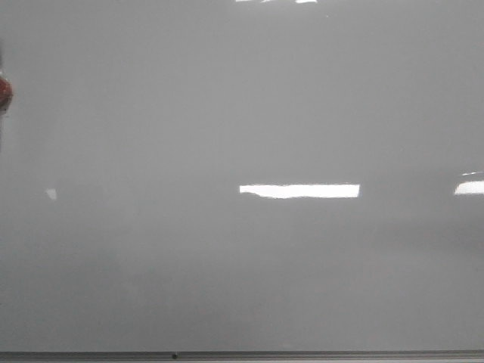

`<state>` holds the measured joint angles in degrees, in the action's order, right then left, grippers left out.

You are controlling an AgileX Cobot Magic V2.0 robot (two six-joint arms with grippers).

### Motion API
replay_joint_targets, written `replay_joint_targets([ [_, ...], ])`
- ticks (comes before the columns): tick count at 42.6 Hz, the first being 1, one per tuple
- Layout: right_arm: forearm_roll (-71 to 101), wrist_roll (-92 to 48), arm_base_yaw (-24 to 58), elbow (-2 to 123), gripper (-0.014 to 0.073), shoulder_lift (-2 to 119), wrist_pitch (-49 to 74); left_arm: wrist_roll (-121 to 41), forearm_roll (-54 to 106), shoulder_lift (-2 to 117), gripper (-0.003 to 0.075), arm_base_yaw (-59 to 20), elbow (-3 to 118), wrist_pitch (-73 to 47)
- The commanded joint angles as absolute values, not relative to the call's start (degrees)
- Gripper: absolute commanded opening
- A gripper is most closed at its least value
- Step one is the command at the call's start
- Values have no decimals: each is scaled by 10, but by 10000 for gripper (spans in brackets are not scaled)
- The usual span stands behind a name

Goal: Write number 9 on whiteboard

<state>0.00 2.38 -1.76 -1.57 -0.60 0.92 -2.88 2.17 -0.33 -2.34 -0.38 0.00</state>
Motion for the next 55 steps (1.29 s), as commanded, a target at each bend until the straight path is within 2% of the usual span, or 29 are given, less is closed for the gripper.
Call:
replay_joint_targets([
  [1, 0, 21, -21, -13, -69, -16, -38, -28, 27, -14, -19, -23, -5, 43],
  [27, 0, 21, -21, -13, -69, -16, -38, -28, 27, -14, -19, -23, -5, 43],
  [43, 0, 21, -21, -5, -69, -16, -79, -28, 27, -14, -19, -23, -5, 50],
  [55, 0, 21, -21, 100, -69, -16, 21, -24, 27, -14, -19, -23, 6, 142],
])
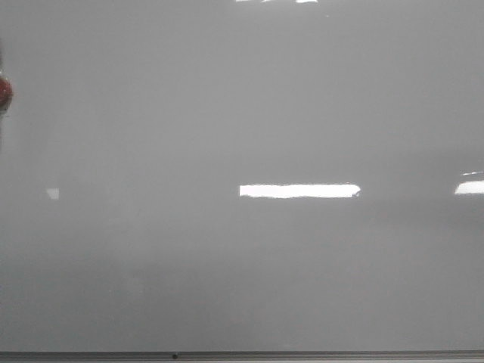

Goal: Write number 9 on whiteboard

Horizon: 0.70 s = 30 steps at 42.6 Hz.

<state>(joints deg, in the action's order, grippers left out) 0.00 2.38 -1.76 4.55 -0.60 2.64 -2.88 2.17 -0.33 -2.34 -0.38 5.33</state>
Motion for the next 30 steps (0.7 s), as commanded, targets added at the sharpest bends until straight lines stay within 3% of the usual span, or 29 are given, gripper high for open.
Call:
replay_joint_targets([
  [1, 0, 21, -21, 112, -69, -16, 34, -22, 27, -14, -19, -23, 13, 142],
  [14, 0, 21, -21, 276, -69, 9, 185, -23, 27, 12, -19, -23, 214, -86],
  [22, 0, 21, -21, 374, -69, 86, 252, -23, 27, 83, -19, -23, 339, -220],
  [30, 0, 21, -21, 441, -69, 177, 286, -23, 27, 168, -19, -23, 413, -278],
])
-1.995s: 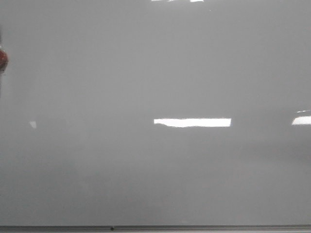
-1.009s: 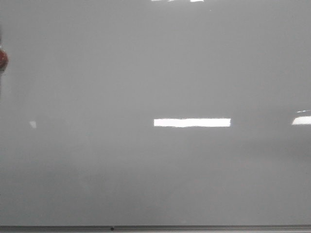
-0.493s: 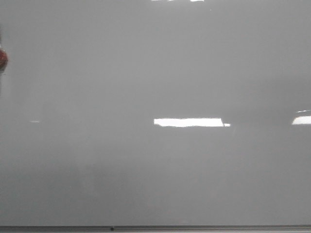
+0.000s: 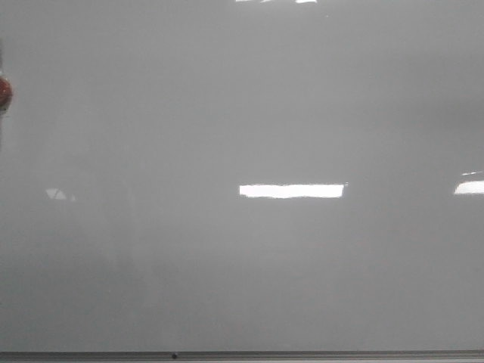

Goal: Write number 9 on whiteboard

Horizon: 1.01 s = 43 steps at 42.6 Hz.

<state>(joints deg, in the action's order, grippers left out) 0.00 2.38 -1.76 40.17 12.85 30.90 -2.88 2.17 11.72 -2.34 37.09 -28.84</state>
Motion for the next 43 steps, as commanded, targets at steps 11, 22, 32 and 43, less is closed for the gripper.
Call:
replay_joint_targets([
  [11, 0, 21, -5, 471, -69, 293, 338, -23, 27, 278, -19, -23, 434, -340],
  [22, 0, 21, -3, 471, -69, 369, 366, -23, 27, 340, -19, -23, 434, -358],
  [32, 0, 21, -3, 470, -69, 420, 379, -23, 27, 364, -19, -23, 434, -349],
  [43, 8, -27, -3, 470, -66, 452, 413, -23, 27, 385, -19, -23, 434, -348],
])
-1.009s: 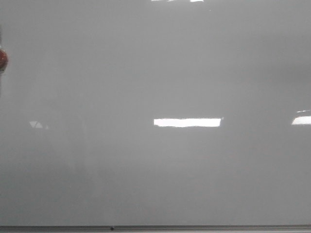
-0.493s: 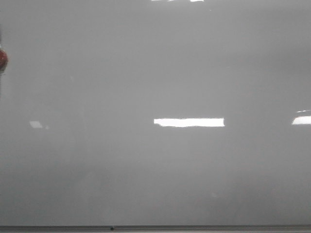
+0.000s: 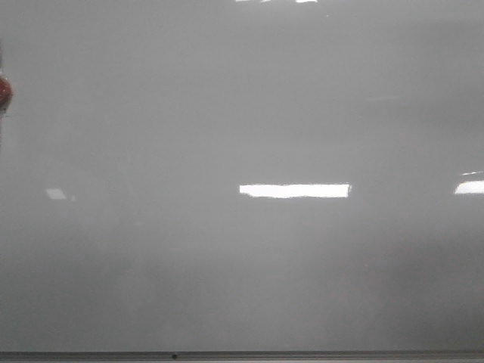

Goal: Write number 9 on whiteboard

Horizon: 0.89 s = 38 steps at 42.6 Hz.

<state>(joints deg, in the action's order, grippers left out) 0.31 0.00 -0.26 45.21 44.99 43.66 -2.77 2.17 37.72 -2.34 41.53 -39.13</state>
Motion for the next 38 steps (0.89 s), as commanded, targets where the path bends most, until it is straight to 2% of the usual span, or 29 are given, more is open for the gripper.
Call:
replay_joint_targets([
  [1, 13, -33, -3, 470, -66, 452, 413, -23, 27, 388, -19, -23, 434, -348],
  [6, 47, -59, -2, 470, -55, 455, 416, -29, 27, 397, -16, -23, 434, -348],
  [10, 66, -86, 10, 470, 24, 455, 418, -35, 27, 411, 14, -23, 434, -349],
  [14, 68, -89, 24, 470, 167, 455, 420, -42, 27, 424, 130, -23, 434, -349],
  [20, 68, -89, 25, 470, 479, 455, 419, -42, 27, 452, 391, -23, 434, -342],
  [23, 68, -89, 25, 470, 573, 455, 416, -42, 35, 466, 494, -23, 434, -334],
  [26, 69, -89, 25, 470, 599, 455, 413, -42, 50, 484, 529, -23, 434, -320],
  [38, 69, -89, 25, 470, 591, 455, 409, -42, 58, 587, 522, -23, 450, -270],
])
